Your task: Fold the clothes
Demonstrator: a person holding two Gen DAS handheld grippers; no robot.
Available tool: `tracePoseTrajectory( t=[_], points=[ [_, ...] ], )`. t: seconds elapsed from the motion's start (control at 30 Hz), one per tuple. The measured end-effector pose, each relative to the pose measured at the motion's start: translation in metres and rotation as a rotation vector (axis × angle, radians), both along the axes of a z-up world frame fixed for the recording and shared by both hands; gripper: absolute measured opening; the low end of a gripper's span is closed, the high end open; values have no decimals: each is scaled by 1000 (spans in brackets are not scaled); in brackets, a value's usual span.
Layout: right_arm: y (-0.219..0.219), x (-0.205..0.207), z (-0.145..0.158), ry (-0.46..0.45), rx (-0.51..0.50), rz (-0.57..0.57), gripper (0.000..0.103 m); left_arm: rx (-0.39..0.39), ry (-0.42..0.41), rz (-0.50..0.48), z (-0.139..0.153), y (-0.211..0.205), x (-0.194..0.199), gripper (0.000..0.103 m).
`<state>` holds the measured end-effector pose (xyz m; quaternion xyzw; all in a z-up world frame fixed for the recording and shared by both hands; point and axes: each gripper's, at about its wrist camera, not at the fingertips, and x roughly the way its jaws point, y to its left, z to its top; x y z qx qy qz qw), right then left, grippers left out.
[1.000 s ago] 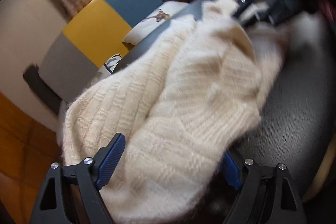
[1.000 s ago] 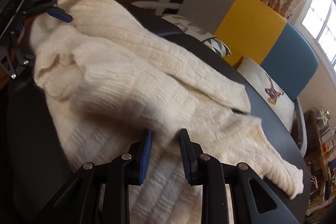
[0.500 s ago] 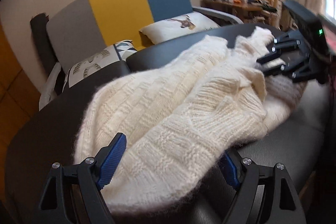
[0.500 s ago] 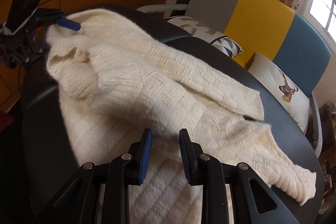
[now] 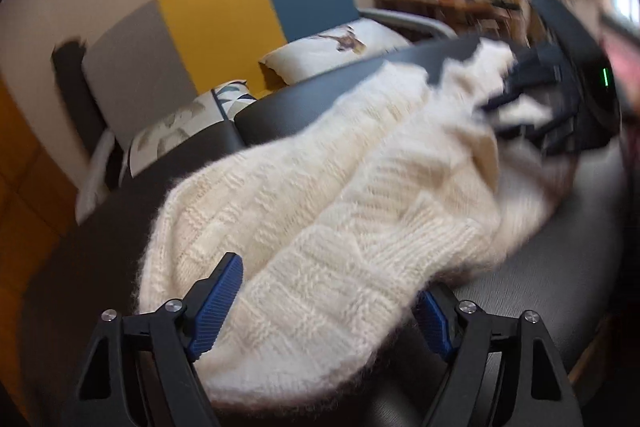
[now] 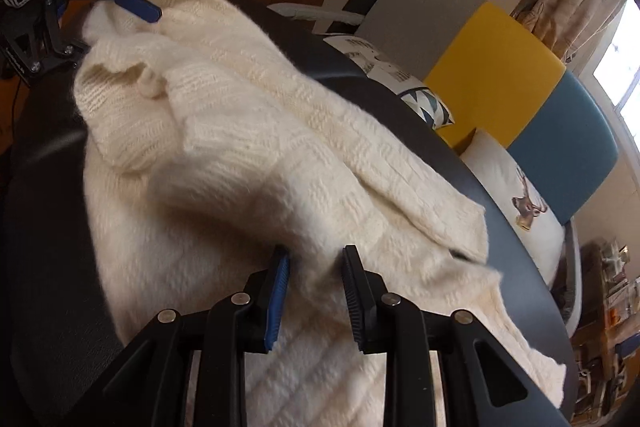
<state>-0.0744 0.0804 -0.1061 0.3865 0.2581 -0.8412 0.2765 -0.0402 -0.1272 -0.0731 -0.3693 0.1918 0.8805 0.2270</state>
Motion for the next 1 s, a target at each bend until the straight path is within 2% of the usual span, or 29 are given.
tracePoseTrajectory(
  t=[0.1,0.23,0.27,0.3,0.33,0.43,0.5,0.8,1.0],
  points=[
    [-7,-7,-2,1,-2,-1,33,39,-20,28,2,-1,-11,63],
    [6,-25,-1,-73,-139,-136,33,-55,-47,64,-18,13,-22,41],
    [10,-29,0,-91,-174,-170,25,-62,-40,72,-20,15,-23,38],
    [13,-34,0,-110,-208,-204,18,-63,-36,82,-21,17,-23,29],
    [17,-38,1,-128,-243,-237,17,-43,-41,99,-19,16,-24,23],
    [34,-43,12,-158,-407,-328,12,52,-64,151,-7,13,-26,16],
    [44,-41,28,-148,-531,-358,12,119,-60,169,7,13,-25,14],
    [71,-29,124,-38,-866,-364,11,341,85,70,104,34,11,13],
    [81,-12,208,61,-1038,-266,11,517,213,-2,191,38,34,13]
  ],
)
